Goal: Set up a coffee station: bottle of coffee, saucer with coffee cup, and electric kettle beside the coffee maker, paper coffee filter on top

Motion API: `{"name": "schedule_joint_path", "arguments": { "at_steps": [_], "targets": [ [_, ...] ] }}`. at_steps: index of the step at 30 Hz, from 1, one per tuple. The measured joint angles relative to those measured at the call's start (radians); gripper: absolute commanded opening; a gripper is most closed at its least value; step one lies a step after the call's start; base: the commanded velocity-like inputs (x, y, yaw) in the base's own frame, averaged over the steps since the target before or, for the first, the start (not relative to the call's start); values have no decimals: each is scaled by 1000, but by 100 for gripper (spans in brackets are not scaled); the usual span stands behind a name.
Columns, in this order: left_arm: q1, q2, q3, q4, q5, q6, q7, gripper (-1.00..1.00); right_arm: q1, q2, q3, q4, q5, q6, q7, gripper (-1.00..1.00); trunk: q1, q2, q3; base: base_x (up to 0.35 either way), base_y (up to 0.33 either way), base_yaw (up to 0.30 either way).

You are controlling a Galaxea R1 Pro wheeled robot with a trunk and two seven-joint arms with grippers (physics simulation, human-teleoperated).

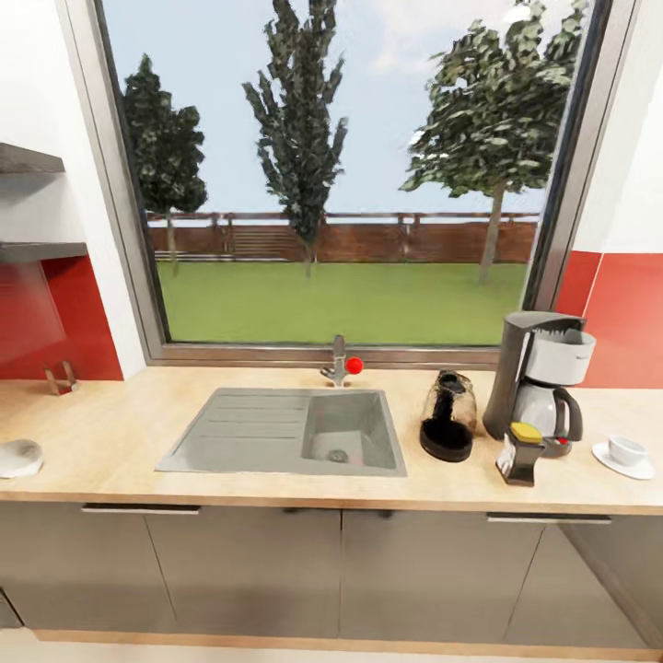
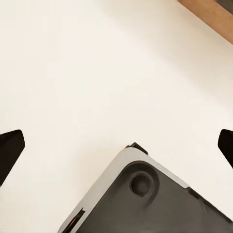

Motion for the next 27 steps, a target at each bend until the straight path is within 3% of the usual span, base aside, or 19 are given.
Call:
{"name": "schedule_joint_path", "arguments": {
  "at_steps": [27],
  "targets": [
    [-1,-1,1,0,0,-2,0,100,2,2,0,0,1,-5,0,100,0,0,0,3,333,0]
  ]
}}
